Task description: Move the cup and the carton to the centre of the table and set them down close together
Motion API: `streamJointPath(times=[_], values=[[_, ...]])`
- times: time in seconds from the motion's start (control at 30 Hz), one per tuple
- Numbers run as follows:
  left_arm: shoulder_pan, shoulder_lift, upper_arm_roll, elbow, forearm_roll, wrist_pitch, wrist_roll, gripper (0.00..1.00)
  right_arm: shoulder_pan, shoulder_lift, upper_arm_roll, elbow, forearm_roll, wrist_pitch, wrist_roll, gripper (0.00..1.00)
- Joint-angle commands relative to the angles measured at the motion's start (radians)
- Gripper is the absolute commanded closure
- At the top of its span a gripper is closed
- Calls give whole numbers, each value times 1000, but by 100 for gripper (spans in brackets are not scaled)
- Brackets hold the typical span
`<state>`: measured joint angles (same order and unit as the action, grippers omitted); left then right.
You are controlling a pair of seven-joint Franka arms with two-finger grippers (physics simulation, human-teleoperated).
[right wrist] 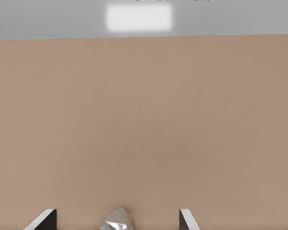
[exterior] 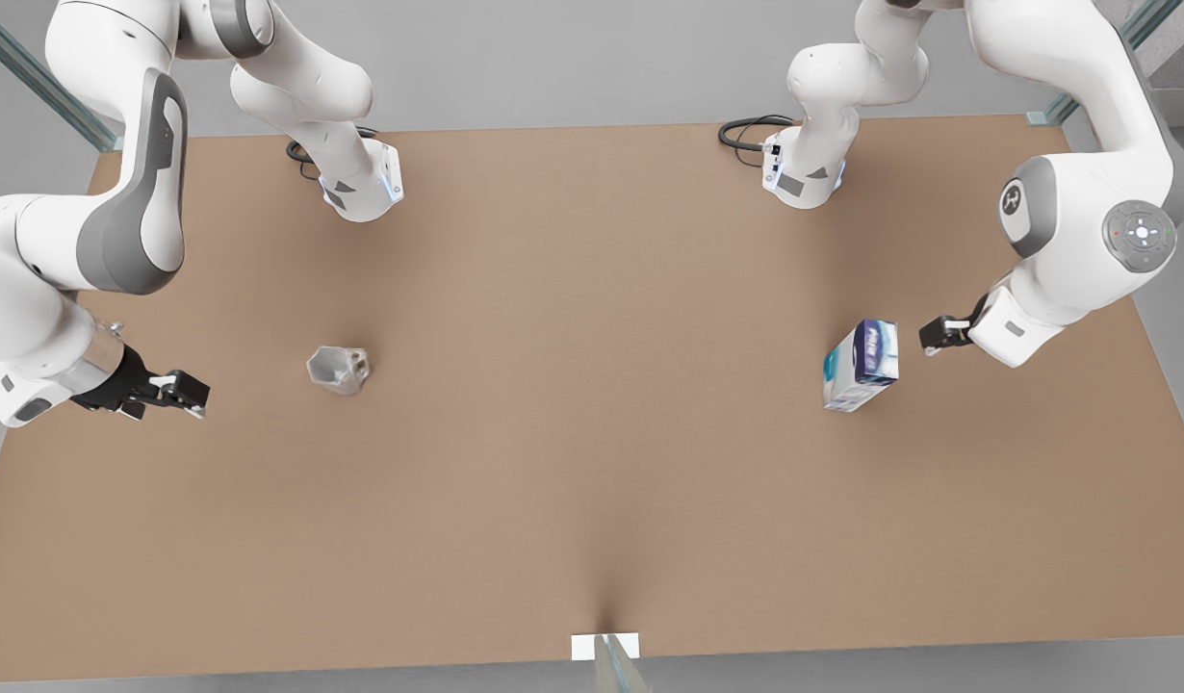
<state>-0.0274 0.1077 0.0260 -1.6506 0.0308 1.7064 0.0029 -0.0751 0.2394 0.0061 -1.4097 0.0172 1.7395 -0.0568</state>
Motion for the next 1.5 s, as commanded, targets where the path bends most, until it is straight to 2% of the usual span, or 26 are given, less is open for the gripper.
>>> streamJointPath(times=[0.0, 0.1, 0.27, 0.4, 0.5, 0.57, 0.63, 0.8, 1.23, 1.47], values=[[1, 0, 0, 0, 1, -7, 3, 0, 0, 0, 0, 0, 0, 0, 0, 0], [1, 12, 0, 2, 0, -25, 5, 0, 8, 0, 2, -18, 9, -12, 2, 0], [3, 33, 0, 29, -3, -62, 5, 0, 15, 26, 60, -84, 7, -6, -11, 0], [3, 36, 3, 29, -3, -63, 5, 0, 6, 8, 57, -222, 7, 3, -61, 0], [3, 67, 3, 87, 0, -85, 5, 0, -8, -6, 52, -284, 9, 17, -61, 0], [3, 67, 5, 101, 0, -128, 8, 0, -29, -48, 48, -391, 7, 109, -63, 0], [3, 66, 6, 114, 0, -194, 5, 0, -34, -52, 20, -417, 7, 124, -103, 0], [1, 73, 2, 127, -2, -194, -3, 0, -34, -52, 20, -514, 9, 129, -137, 0], [1, 82, 2, 127, -2, -206, 5, 0, -18, -35, 26, -626, 26, 242, -184, 0], [1, 84, 0, 127, -2, -215, 2, 0, -18, -38, 21, -733, 26, 391, -218, 0]])
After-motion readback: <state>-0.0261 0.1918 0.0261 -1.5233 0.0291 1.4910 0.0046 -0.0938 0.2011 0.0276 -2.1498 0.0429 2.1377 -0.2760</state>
